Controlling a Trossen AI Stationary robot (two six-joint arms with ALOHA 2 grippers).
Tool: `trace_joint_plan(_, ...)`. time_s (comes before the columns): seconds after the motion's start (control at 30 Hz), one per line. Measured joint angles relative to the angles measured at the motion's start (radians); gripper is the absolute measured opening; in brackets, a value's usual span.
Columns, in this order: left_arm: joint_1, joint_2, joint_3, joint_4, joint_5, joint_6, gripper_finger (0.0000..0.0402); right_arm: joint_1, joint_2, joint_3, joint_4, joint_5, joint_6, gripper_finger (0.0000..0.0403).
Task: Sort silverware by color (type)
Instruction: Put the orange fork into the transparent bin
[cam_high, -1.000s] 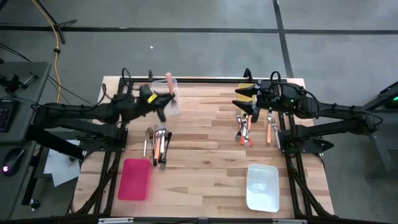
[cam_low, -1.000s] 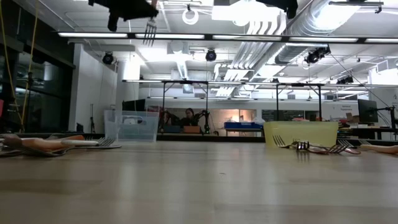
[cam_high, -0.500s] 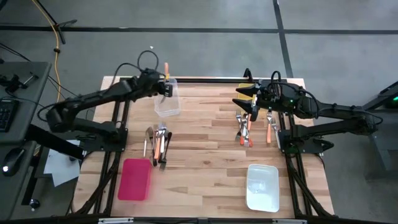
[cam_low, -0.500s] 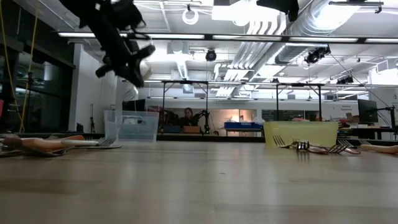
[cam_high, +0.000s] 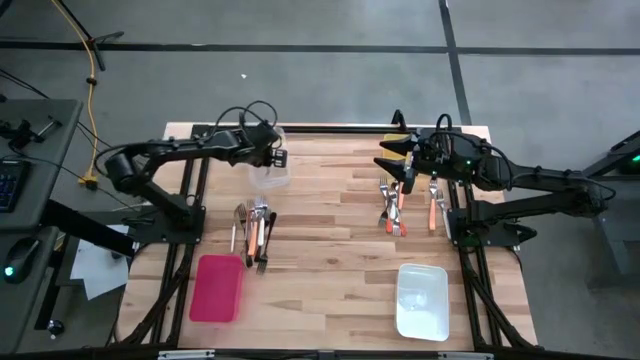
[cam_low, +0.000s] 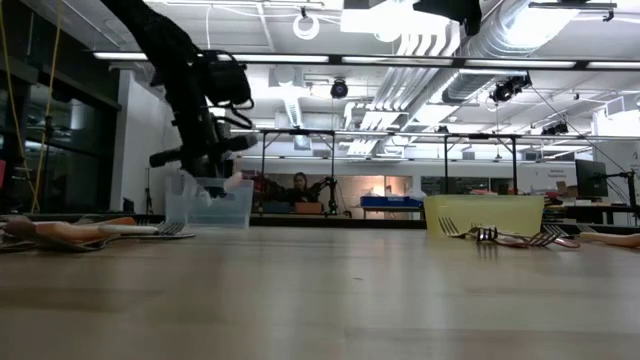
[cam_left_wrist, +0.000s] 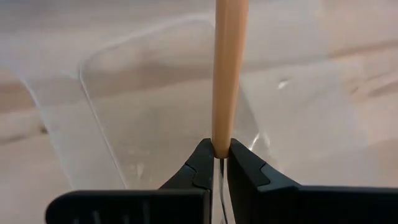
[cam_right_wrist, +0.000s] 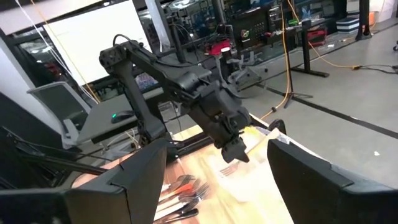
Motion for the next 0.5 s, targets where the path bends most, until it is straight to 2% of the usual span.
trace_joint_plan(0.3, 0.001, 0.037, 0.0, -0.013, 0.023, -0.007, 0.0011, 0.0, 0.0, 0.0, -0.036, 0.026, 0.002, 0.0266)
trace_joint_plan(0.5, 0.001, 0.032, 0.0, -0.014, 0.022, 0.009, 0.0046, 0.0, 0.0, 0.0, -0.035, 0.026, 0.002, 0.0266)
